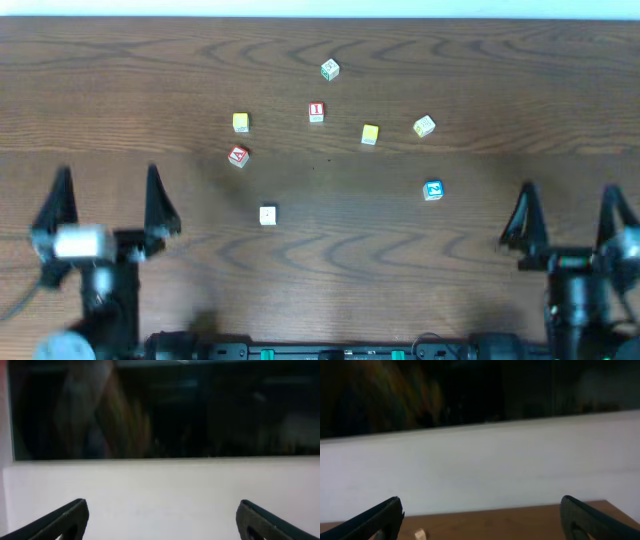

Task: Spell out Ai2
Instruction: 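Raise both arms and move the left gripper toward the red 'I' block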

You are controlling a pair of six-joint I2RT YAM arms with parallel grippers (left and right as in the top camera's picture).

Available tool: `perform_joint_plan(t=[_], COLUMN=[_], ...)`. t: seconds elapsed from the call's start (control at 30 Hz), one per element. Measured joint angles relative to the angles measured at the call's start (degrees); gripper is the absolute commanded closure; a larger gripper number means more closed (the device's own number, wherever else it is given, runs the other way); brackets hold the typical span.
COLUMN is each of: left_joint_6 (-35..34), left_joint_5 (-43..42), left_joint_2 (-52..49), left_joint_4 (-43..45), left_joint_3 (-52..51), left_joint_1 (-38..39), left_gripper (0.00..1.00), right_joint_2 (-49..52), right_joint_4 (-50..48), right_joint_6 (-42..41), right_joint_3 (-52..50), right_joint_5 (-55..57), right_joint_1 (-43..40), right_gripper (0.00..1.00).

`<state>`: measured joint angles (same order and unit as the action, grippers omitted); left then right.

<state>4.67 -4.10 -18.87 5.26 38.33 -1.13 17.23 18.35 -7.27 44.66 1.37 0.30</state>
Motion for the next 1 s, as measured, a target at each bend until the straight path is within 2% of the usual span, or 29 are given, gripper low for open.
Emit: perform_joint_plan(t=[0.07, 0.23, 0.4, 0.5, 0.57, 0.7, 0.83, 1.0], left_joint_6=[0.3, 0.5, 1.0, 1.1, 1.1, 1.2, 1.2, 1.2], left_joint_5=[-0.6, -4.2, -6.1, -8.8, -12.3, -17.4, -14.6, -11.5], left_joint_2=[-8.4, -27.8, -47.8, -57.1, -62.4, -68.9, -74.7, -83.6], left_joint_4=[-3.4, -18.6, -45.9, -60.7, -66.5, -73.3, -80.9, -84.2], left_joint_3=[8.0, 31.3, 59.7, 71.8, 76.2, 77.5, 77.6, 77.8], left_joint_1=[0.0, 0.0, 0.0, 0.0, 0.0, 0.0, 0.7, 3.8], left_gripper=[0.05, 0.05, 0.05, 0.05, 0.05, 0.05, 0.04, 0.05], right_joint_2=[8.0, 29.6, 52.5, 63.9, 68.4, 74.6, 79.0, 83.4], right_joint_4=[4.3, 21.7, 48.5, 58.4, 60.7, 63.2, 65.6, 67.8], right_joint_6=[0.0, 0.0, -0.2, -0.2, -0.3, 1.4, 4.9, -2.5], right_joint_3=[7.0, 28.6, 57.2, 70.3, 73.4, 74.0, 74.0, 74.1], right_joint_5=[0.4, 0.5, -0.3, -2.5, -4.3, -8.3, -13.0, -4.5], right_joint_1=[0.0, 0.0, 0.0, 0.0, 0.1, 0.0, 0.6, 2.7], right_gripper=[0.01, 0.01, 0.01, 0.01, 0.01, 0.01, 0.01, 0.01])
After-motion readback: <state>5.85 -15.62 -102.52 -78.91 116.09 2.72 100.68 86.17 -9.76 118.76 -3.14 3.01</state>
